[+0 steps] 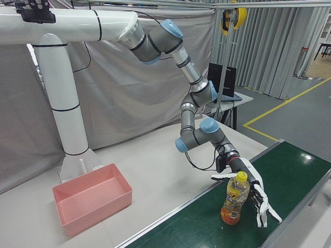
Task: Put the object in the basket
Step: 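Reach the left hand toward the yellow-capped juice bottle on the belt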
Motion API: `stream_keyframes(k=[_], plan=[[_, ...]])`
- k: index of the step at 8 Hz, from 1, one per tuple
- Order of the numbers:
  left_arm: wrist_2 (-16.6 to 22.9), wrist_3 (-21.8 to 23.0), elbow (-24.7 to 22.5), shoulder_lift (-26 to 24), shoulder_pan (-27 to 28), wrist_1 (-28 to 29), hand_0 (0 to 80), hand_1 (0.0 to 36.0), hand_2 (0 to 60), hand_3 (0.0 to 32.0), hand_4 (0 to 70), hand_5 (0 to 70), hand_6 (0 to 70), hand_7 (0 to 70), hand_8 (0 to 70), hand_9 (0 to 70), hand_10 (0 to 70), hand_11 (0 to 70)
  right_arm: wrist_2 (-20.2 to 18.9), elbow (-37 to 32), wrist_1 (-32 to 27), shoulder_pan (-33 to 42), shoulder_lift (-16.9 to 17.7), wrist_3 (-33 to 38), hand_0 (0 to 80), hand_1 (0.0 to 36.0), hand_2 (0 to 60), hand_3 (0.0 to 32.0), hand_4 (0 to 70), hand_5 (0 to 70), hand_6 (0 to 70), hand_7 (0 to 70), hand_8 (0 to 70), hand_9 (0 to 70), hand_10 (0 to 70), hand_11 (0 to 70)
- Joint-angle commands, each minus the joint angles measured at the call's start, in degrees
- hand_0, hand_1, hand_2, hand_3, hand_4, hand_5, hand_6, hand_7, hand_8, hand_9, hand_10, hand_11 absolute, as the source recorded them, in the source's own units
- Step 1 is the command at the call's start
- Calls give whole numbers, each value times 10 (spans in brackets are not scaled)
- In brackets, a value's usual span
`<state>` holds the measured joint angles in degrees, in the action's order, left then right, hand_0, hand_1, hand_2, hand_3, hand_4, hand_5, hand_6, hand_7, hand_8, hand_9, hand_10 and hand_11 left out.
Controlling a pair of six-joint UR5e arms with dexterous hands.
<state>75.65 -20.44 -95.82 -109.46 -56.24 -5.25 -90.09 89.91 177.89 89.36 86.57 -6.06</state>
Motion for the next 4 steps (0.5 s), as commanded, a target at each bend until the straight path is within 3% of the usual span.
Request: stream_keyframes(k=[1,2,3,4], plan=[[-1,2,2,-18,6,-13,520,88,0,0,17,309,0,24,107,138,111,176,0,0,0,0,0,0,0,0,0,0,0,0,0,0,0,0,0,0],[-2,10,1,-18,5,-14,519,91,0,0,20,316,0,25,110,143,111,175,0,0,0,0,0,0,0,0,0,0,0,0,0,0,0,0,0,0],[-17,17,2,-20,6,-37,514,95,0,0,26,385,1,40,131,170,139,216,0,0,0,0,0,0,0,0,0,0,0,0,0,0,0,0,0,0],[-44,20,1,-20,7,-53,531,130,0,0,135,535,51,106,191,256,273,407,0,0,0,-1,0,0,0,0,0,0,0,0,0,0,0,0,0,0]])
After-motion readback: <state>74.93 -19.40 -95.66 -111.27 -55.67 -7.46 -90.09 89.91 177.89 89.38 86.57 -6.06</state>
